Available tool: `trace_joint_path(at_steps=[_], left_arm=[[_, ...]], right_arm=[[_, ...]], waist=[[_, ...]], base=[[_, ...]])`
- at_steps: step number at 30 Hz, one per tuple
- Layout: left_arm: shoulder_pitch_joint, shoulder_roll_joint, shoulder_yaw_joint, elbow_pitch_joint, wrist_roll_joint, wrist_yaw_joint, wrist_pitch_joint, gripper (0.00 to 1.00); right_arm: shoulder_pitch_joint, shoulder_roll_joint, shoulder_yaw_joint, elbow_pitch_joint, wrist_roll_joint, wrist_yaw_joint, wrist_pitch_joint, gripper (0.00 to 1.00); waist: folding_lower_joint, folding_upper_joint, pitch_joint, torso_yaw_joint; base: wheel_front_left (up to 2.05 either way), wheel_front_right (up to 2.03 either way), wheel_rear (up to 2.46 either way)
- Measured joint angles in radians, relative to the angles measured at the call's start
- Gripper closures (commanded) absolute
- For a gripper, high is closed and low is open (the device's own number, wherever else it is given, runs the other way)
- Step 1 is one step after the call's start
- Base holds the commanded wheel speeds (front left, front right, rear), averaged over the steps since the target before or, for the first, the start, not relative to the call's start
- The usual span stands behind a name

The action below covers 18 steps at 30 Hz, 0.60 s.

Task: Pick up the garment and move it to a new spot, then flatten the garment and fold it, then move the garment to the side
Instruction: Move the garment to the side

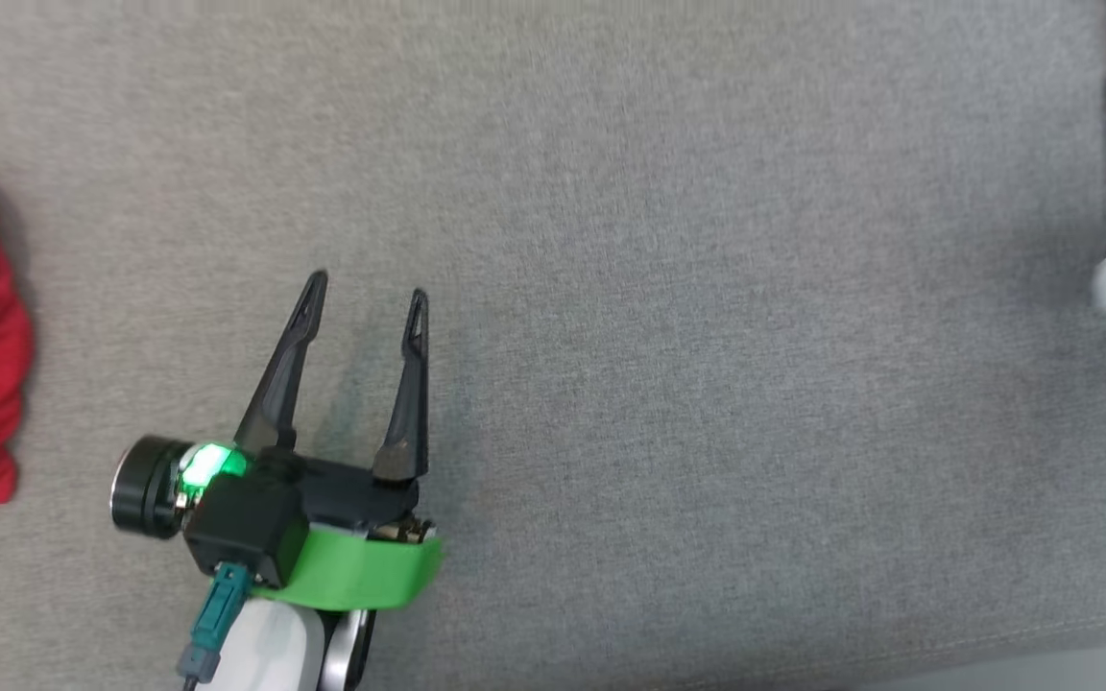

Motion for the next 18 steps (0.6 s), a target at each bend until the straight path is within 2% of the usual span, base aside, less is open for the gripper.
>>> trace_joint_path(at_steps=[6,14,18], left_arm=[[0.083,-0.012,0.071,0.089,-0.058,-0.012,0.000,0.00],[0.164,-0.027,0.133,0.174,-0.067,-0.033,0.000,0.00],[0.220,-0.030,0.166,0.201,-0.086,-0.041,0.000,0.00]], right_arm=[[0.193,0.141,-0.047,-0.125,-0.077,0.000,0.000,0.00],[0.403,0.343,-0.139,-0.248,-0.205,0.000,0.000,0.00],[0.504,0.398,-0.134,-0.308,-0.249,-0.001,0.000,0.00]], waist=[[0.0000,0.0000,-0.128,0.023],[-0.0001,0.0000,-0.298,0.037],[-0.0001,0.0000,-0.381,0.039]], base=[[0.00,0.00,0.00],[0.00,0.00,0.00],[0.00,0.00,0.00]])
